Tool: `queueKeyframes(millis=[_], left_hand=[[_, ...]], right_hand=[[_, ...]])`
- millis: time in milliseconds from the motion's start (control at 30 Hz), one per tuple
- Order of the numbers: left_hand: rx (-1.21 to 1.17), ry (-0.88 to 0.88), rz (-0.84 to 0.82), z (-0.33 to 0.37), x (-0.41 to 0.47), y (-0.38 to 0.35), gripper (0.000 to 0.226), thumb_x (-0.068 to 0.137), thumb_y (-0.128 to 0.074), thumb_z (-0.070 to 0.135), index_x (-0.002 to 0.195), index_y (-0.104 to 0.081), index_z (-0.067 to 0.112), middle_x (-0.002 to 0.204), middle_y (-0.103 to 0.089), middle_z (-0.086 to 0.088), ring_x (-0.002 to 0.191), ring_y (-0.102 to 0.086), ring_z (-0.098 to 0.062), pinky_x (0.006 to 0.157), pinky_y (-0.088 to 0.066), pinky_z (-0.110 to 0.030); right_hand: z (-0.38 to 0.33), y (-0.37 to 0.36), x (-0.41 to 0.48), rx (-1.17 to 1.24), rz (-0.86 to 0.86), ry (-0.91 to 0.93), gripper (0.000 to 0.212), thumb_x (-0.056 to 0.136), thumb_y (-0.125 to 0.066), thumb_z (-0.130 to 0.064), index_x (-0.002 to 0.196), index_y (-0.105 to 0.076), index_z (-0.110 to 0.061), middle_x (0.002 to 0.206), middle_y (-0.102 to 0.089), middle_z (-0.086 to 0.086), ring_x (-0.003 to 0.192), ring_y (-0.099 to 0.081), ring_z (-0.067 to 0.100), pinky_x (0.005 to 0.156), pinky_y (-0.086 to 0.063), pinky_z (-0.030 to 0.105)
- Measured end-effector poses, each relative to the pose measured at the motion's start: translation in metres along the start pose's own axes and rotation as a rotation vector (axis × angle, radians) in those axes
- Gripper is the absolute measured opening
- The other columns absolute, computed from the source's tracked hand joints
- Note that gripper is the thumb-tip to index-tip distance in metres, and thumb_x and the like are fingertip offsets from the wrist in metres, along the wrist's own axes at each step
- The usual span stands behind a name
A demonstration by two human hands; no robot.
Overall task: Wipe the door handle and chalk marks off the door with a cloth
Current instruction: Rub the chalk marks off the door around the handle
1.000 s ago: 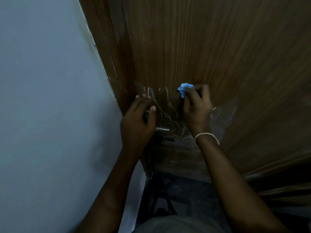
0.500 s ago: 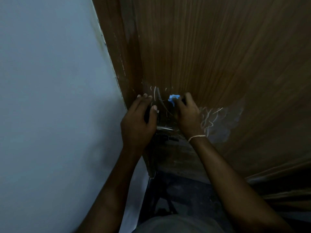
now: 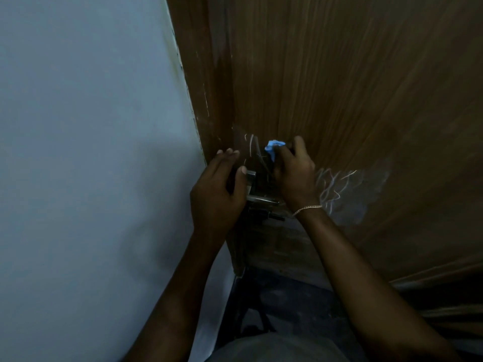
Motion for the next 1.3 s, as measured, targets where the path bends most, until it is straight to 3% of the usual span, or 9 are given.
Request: queueKeyframes(millis=[100, 233, 367, 500, 733, 833, 933, 1167, 1300], left_hand=[[-0.02, 0.002, 0.013, -0.002, -0.002, 0.001, 0.037, 0.099, -0.062, 0.025, 0.132, -0.066, 0.011, 0.135, -0.067, -0.004, 0.131, -0.058, -0.013, 0.11, -0.046, -0.02], [-0.033, -0.022, 0.036, 0.0, 0.0, 0.004, 0.035, 0.098, -0.063, 0.023, 0.131, -0.067, 0.011, 0.133, -0.068, -0.003, 0.128, -0.061, -0.012, 0.109, -0.045, -0.016], [-0.039, -0.021, 0.062, -0.004, -0.001, 0.011, 0.034, 0.099, -0.062, 0.024, 0.131, -0.067, 0.01, 0.131, -0.068, -0.003, 0.126, -0.062, -0.013, 0.105, -0.053, -0.03], [-0.049, -0.009, 0.048, -0.006, -0.003, 0.01, 0.033, 0.099, -0.063, 0.022, 0.13, -0.067, 0.011, 0.131, -0.069, -0.002, 0.123, -0.063, -0.012, 0.103, -0.053, -0.027], [-0.059, -0.012, 0.034, -0.008, -0.002, 0.008, 0.033, 0.1, -0.061, 0.022, 0.13, -0.067, 0.009, 0.13, -0.069, -0.003, 0.12, -0.065, -0.011, 0.101, -0.054, -0.026], [-0.051, 0.002, 0.052, -0.013, -0.005, 0.011, 0.033, 0.1, -0.062, 0.022, 0.131, -0.067, 0.011, 0.128, -0.07, -0.002, 0.12, -0.065, -0.011, 0.1, -0.055, -0.028], [-0.063, 0.007, 0.041, -0.014, -0.005, 0.009, 0.033, 0.1, -0.062, 0.022, 0.131, -0.067, 0.012, 0.127, -0.07, -0.001, 0.117, -0.066, -0.009, 0.098, -0.055, -0.023], [-0.085, -0.015, 0.012, -0.007, 0.001, 0.001, 0.033, 0.1, -0.061, 0.022, 0.13, -0.067, 0.009, 0.128, -0.07, -0.004, 0.117, -0.066, -0.01, 0.1, -0.054, -0.021], [-0.086, -0.011, 0.025, -0.008, 0.001, 0.005, 0.033, 0.1, -0.061, 0.021, 0.13, -0.067, 0.009, 0.127, -0.07, -0.003, 0.117, -0.066, -0.01, 0.099, -0.055, -0.023]], right_hand=[[-0.019, 0.006, 0.031, 0.053, 0.096, 0.035, 0.028, 0.091, -0.065, -0.014, 0.118, -0.06, -0.01, 0.12, -0.053, 0.01, 0.097, -0.06, 0.014, 0.081, -0.057, 0.022], [-0.051, -0.025, 0.037, 0.003, -0.058, 0.091, 0.029, 0.087, -0.068, -0.011, 0.115, -0.063, -0.003, 0.126, -0.055, 0.019, 0.103, -0.062, 0.025, 0.08, -0.055, 0.028], [-0.031, -0.023, 0.018, 0.086, -0.112, 0.033, 0.028, 0.093, -0.06, -0.011, 0.121, -0.06, -0.007, 0.127, -0.051, 0.005, 0.107, -0.057, 0.0, 0.084, -0.058, 0.023], [-0.053, -0.014, 0.05, 0.029, 0.048, 0.074, 0.027, 0.088, -0.065, -0.013, 0.113, -0.064, -0.003, 0.126, -0.056, 0.019, 0.1, -0.063, 0.022, 0.082, -0.056, 0.026], [-0.044, -0.062, 0.003, -0.083, -0.277, 0.005, 0.028, 0.095, -0.061, -0.014, 0.122, -0.059, -0.006, 0.138, -0.047, 0.016, 0.115, -0.055, 0.026, 0.091, -0.055, 0.038], [-0.02, -0.044, -0.002, -0.018, -0.192, -0.139, 0.029, 0.089, -0.059, -0.006, 0.119, -0.061, -0.007, 0.126, -0.052, 0.017, 0.106, -0.059, 0.034, 0.085, -0.055, 0.045], [-0.027, -0.033, 0.017, 0.032, -0.06, -0.016, 0.037, 0.086, -0.067, -0.008, 0.122, -0.057, -0.009, 0.127, -0.052, 0.015, 0.104, -0.061, 0.023, 0.082, -0.057, 0.028], [-0.027, -0.077, -0.017, -0.085, -0.302, -0.003, 0.032, 0.093, -0.064, -0.017, 0.124, -0.059, -0.01, 0.135, -0.05, 0.015, 0.114, -0.056, 0.025, 0.091, -0.054, 0.039], [-0.013, -0.056, -0.018, -0.048, -0.141, -0.009, 0.034, 0.087, -0.066, -0.012, 0.12, -0.058, -0.009, 0.122, -0.054, 0.011, 0.099, -0.059, 0.022, 0.077, -0.057, 0.034]])
Point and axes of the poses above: each hand's wrist, its own x-axis towards the middle knuckle, its own y-axis out of the back of the hand, z = x × y, the point moved 7 cm from there along x, towards the middle knuckle
